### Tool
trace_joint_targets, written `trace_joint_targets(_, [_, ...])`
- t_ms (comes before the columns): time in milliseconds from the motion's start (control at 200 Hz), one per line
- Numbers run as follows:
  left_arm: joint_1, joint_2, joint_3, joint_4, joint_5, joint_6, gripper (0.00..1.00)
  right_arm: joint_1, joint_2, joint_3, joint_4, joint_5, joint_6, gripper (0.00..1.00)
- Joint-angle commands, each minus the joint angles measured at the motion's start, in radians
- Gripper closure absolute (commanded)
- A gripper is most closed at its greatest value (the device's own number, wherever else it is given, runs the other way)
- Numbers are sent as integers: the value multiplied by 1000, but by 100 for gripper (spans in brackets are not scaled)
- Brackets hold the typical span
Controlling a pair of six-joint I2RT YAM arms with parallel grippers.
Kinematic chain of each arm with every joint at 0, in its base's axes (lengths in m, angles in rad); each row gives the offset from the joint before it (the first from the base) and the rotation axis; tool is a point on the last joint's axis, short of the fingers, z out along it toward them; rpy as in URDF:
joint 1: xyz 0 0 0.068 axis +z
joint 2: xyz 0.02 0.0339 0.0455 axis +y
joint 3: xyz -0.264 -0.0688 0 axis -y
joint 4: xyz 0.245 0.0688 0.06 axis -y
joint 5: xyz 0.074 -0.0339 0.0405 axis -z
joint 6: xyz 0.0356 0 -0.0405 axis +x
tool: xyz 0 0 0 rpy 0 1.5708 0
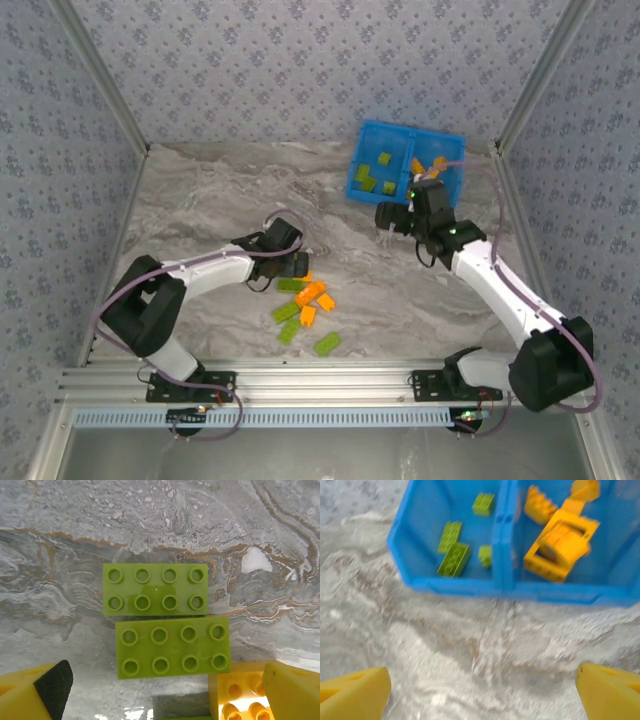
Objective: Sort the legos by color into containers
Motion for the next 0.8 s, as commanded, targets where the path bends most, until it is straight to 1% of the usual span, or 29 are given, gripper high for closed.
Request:
trace_joint_targets(0, [5,41,37,52,22,-16,2,54,-38,-35,-55,32,48,3])
trace_joint_targets(50, [7,56,43,53,18,-19,4,73,-49,-41,-76,52,56,3])
trace_joint_targets(125, [7,67,40,50,-16,-34,8,90,-68,-50,-94,69,66,3])
trace_joint_targets(245, [10,67,20,63,-69,-58,17,113,-99,-55,-110,79,74,3])
trace_joint_targets(340, [18,87,18,83,-52,-58,22,128,-106,-45,-121,93,73,3])
trace_joint_targets(440, [19,114,21,88,-28,-66,30,141,-109,-30,-129,104,72,3])
trace_joint_targets(555, [19,117,2,103,-9,-89,34,159,-115,-12,-142,123,75,3])
trace_joint_targets(700, [18,79,-18,95,-13,-91,45,183,-137,-7,-152,147,81,3])
trace_joint_targets(795, [14,-6,-19,68,-7,-88,52,190,-162,-1,-166,157,95,3])
